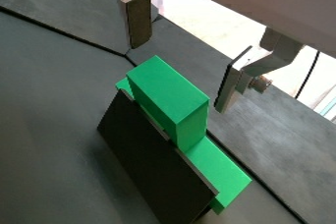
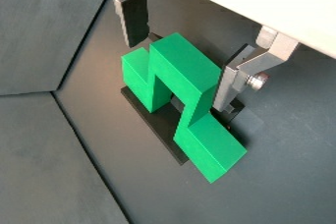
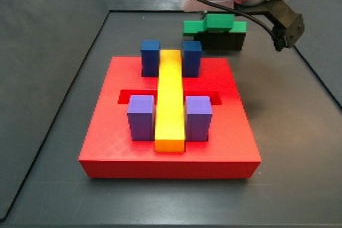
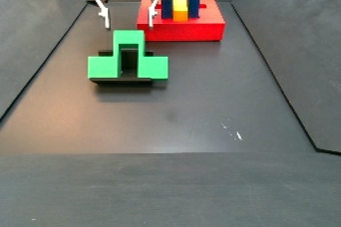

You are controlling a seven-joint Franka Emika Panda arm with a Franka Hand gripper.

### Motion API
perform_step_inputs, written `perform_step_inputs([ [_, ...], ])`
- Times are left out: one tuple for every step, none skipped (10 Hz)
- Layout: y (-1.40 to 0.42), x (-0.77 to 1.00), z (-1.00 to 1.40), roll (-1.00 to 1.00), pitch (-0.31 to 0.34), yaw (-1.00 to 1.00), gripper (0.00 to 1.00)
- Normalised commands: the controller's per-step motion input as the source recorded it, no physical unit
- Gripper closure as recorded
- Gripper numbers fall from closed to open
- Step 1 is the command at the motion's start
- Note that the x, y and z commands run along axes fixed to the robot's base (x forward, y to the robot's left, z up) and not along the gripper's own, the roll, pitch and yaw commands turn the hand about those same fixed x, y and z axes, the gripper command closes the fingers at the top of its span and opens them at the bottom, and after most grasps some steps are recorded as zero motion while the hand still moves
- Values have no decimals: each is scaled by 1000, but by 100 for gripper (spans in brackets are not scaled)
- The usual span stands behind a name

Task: Pick up the green object. Move up. Place the green object on the fixture. Regrasp the green object. Move to above the board. Insert the green object.
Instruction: Regrasp the green object.

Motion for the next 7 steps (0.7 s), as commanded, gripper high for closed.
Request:
perform_step_inputs([
  [23,71,-149,51,49,0,0],
  [26,123,-143,100,111,-111,0],
  [0,126,-149,149,143,-186,0],
  [0,114,-211,177,120,-217,0],
  [0,106,-251,114,51,-211,0],
  [0,131,-214,54,43,-211,0],
  [43,160,-186,31,63,-234,0],
])
